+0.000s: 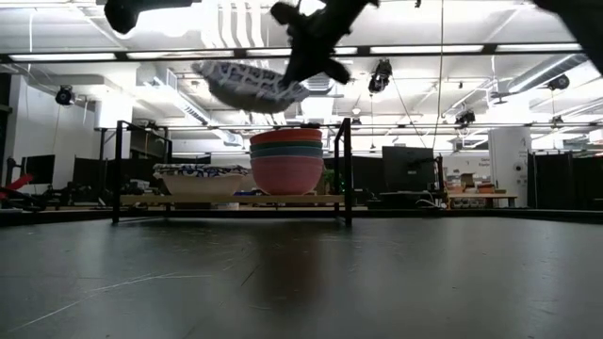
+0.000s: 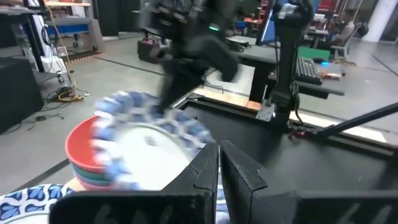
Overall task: Place and stack bowls onto a shelf
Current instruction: Stack the white patterned bowl on top of the white patterned bowl
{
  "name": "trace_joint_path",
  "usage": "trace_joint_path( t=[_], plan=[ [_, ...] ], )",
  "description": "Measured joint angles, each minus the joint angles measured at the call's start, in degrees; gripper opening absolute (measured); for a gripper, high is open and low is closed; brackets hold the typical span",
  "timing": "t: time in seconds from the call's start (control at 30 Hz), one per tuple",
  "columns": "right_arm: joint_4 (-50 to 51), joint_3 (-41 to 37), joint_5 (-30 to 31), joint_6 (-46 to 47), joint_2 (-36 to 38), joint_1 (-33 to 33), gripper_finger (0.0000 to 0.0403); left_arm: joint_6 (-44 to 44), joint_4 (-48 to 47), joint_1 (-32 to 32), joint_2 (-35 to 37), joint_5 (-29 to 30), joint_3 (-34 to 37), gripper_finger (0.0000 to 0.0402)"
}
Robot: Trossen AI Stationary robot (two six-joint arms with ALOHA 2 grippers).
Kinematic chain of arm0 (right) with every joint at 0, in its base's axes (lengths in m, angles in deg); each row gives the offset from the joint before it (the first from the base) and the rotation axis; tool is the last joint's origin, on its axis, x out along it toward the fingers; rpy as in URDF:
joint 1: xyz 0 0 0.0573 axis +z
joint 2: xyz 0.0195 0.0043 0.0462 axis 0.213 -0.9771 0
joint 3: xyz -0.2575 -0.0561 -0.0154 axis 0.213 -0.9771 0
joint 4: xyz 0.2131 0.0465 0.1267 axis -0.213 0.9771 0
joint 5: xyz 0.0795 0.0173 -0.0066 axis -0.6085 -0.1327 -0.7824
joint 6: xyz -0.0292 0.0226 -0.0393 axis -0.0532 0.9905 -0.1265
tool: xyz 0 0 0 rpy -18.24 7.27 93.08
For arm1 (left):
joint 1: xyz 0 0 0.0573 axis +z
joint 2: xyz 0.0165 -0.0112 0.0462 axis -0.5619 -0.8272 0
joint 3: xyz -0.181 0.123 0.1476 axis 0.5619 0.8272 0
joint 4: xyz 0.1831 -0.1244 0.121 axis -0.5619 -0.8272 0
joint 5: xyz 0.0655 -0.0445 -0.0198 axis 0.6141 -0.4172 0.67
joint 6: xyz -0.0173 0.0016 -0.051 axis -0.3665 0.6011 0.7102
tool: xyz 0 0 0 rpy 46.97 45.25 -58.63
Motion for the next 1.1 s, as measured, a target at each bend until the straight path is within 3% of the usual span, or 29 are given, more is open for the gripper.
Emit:
trace_joint_path(
  t=[0.27, 0.83, 1.1],
  plan=[
    [-0.64, 19.25, -0.15, -6.10, -13.45, -4.11, 0.0013, -1.96, -0.10, -1.21, 5.32, 2.09, 2.78, 0.0000],
    [-23.93, 14.01, 8.38, -10.10, -15.65, -5.85, 0.0013, -2.94, 0.36, -1.21, 15.33, 1.92, 7.24, 0.0000],
    [-27.95, 13.88, 8.86, -12.16, -18.33, -5.55, 0.0013, -3.94, 0.33, -1.21, 16.16, 1.87, 7.65, 0.0000]
  ],
)
